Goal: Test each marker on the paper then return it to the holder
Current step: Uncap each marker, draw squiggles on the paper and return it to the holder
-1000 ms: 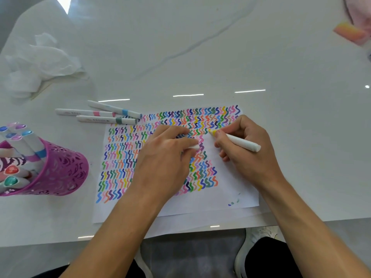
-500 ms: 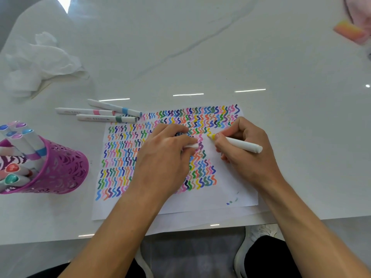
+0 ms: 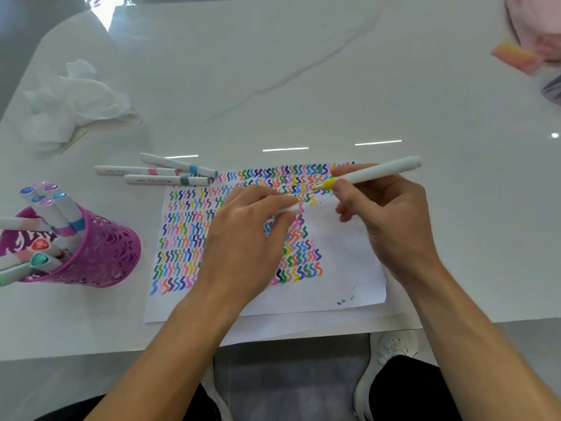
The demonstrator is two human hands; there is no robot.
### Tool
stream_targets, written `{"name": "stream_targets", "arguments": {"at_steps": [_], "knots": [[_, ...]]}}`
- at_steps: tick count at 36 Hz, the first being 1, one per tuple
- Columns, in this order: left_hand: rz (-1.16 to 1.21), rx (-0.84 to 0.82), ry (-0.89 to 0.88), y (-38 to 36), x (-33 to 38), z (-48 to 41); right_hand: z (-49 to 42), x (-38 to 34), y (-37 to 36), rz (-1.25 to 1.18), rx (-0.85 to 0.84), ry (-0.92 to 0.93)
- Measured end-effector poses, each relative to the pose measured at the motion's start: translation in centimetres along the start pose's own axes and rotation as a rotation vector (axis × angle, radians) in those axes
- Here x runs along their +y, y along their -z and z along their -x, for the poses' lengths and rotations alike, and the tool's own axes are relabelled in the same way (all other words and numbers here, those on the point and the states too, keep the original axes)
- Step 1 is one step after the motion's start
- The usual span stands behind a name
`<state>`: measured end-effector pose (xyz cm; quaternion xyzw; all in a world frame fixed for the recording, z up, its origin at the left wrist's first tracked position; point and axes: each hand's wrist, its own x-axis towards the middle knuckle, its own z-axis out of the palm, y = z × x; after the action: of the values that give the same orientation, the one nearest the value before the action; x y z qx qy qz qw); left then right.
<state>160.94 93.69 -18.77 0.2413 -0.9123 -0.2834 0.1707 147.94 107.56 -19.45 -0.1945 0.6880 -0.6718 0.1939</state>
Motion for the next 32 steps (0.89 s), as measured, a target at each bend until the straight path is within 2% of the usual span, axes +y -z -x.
{"name": "stream_targets", "arguments": {"at_steps": [7, 13, 22, 32], "knots": [[0.325, -0.073, 0.225, 0.3, 0.4, 0.6, 0.7, -1.2, -0.5, -0.063, -0.035, 0.008], [0.582, -0.140, 0.305, 0.6, 0.8, 0.8, 1.3, -1.3, -0.7, -0.018, -0.060, 0.039], [0.531, -0.169, 0.280, 0.9, 0.6, 1.0, 1.7, -1.4, -1.4, 0.047, -0.112, 0.055], [0.730, -0.187, 0.296, 1.0, 0.7, 1.0, 1.7, -1.1, -1.5, 0.041, -0.152, 0.040]]}}
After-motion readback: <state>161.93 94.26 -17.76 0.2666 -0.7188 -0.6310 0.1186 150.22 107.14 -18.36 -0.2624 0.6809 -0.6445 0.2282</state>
